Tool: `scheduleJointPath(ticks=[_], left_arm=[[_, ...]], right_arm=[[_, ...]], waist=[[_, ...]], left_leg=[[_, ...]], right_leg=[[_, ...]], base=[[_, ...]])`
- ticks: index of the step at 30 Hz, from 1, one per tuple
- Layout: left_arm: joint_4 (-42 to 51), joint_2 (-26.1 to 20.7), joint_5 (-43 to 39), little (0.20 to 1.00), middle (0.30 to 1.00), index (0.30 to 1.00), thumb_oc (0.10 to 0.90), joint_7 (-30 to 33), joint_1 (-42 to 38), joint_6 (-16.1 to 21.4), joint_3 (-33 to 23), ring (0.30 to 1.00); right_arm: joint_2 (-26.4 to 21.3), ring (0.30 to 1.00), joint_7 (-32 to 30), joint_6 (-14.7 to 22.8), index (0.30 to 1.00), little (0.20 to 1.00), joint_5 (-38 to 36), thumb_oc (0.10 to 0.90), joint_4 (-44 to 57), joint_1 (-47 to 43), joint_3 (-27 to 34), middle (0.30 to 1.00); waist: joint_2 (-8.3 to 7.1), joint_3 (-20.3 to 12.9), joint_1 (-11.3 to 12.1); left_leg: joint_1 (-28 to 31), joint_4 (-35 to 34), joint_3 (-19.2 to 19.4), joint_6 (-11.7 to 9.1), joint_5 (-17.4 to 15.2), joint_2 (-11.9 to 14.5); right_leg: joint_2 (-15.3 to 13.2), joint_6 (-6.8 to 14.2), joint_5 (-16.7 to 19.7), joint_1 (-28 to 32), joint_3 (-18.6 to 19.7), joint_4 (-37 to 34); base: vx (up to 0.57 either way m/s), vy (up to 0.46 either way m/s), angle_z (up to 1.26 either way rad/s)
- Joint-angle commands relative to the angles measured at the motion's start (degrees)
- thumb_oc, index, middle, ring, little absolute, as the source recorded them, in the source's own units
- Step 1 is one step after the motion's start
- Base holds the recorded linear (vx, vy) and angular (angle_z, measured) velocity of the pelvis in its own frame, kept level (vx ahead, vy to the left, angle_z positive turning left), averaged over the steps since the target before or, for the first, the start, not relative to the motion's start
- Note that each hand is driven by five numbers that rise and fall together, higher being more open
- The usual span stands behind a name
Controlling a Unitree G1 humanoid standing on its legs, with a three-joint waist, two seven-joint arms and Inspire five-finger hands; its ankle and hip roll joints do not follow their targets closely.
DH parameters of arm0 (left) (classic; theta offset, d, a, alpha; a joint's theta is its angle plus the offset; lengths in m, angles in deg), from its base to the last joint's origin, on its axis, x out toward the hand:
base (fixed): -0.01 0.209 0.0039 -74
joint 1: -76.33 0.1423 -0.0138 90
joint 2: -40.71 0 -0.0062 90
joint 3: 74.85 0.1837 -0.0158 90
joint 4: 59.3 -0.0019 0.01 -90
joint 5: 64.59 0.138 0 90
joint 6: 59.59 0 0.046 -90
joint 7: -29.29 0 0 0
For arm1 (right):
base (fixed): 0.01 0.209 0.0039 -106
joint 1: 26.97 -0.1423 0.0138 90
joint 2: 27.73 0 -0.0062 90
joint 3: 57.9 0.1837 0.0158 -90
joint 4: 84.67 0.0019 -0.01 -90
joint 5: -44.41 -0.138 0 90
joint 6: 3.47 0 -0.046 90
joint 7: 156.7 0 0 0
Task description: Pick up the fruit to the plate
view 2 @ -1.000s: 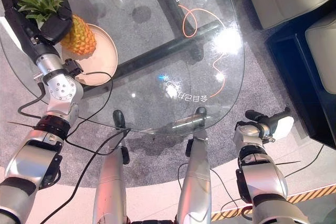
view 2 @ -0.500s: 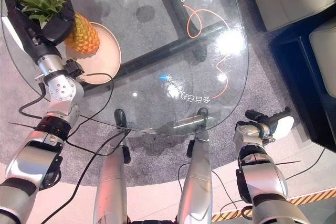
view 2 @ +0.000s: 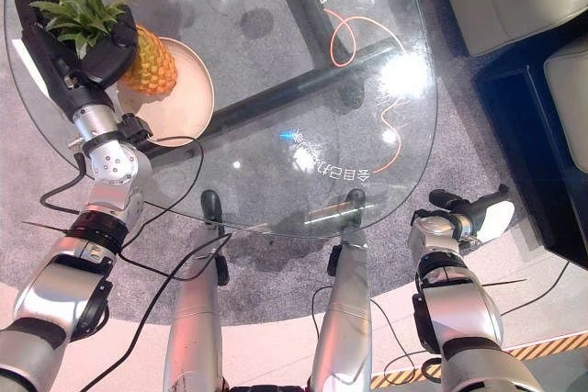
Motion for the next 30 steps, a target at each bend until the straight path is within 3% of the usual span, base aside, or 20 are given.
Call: scheduleJointPath(ticks=[1,30], left_arm=[[3.97,-1.57,3.51,0.9,0.9,0.9,0.8,-0.78,-3.5,7.15,-2.39,0.9],[9.73,0.96,5.93,0.9,0.9,0.9,0.8,-2.2,6.18,8.87,-3.47,0.9]], right_arm=[[-3.6,0.9,-2.72,1.6,0.9,0.9,-1.34,0.8,-1.54,2.1,1.03,0.9],[-3.53,0.9,-3.06,2.16,0.9,0.9,-1.48,0.8,-0.74,4.55,2.85,0.9]], waist=[[-0.17,-1.05,1.83],[0.33,-1.05,3.77]], left_leg=[[-2.53,4.01,0.87,3.38,-3.95,-1.5],[-2.92,4.11,-0.37,3.72,-3.96,-1.77]], right_leg=[[0.05,-2.89,1.74,1.21,-7.96,-3.16],[-0.9,-2.54,2.23,1.32,-9.14,-3.18]], base=[[0.0,0.0,0.0],[0.0,-0.004,0.01]])
